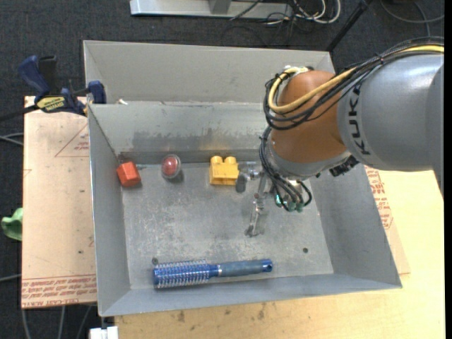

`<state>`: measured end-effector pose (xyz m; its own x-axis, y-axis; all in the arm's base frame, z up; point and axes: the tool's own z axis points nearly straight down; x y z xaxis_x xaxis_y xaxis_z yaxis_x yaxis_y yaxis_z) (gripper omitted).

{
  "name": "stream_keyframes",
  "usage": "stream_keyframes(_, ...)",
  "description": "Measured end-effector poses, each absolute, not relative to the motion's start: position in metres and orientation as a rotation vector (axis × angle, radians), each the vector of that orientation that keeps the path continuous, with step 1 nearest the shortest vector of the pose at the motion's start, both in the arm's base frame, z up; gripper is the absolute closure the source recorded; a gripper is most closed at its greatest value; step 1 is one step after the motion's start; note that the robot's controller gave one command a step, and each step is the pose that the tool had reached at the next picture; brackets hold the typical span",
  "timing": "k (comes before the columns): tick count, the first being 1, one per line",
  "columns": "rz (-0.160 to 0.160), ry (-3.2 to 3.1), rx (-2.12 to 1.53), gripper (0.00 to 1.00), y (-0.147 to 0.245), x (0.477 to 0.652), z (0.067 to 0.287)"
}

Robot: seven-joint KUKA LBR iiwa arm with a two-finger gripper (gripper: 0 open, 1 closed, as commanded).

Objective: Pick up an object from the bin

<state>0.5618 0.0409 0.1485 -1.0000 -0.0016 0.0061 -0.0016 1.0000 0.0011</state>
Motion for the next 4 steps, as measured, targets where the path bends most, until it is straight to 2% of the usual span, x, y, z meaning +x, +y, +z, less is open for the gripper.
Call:
stream_keyframes(1, -0.002, -3.060, 0.726, 0.00, 0.029, 0.493, 0.071)
stream_keyframes(2, -0.002, -3.142, 0.185, 0.00, 0.035, 0.495, 0.146)
stream_keyframes(3, -0.003, -3.149, 0.097, 0.00, 0.046, 0.488, 0.070)
stream_keyframes(4, -0.003, -3.147, 0.098, 1.00, 0.046, 0.487, 0.071)
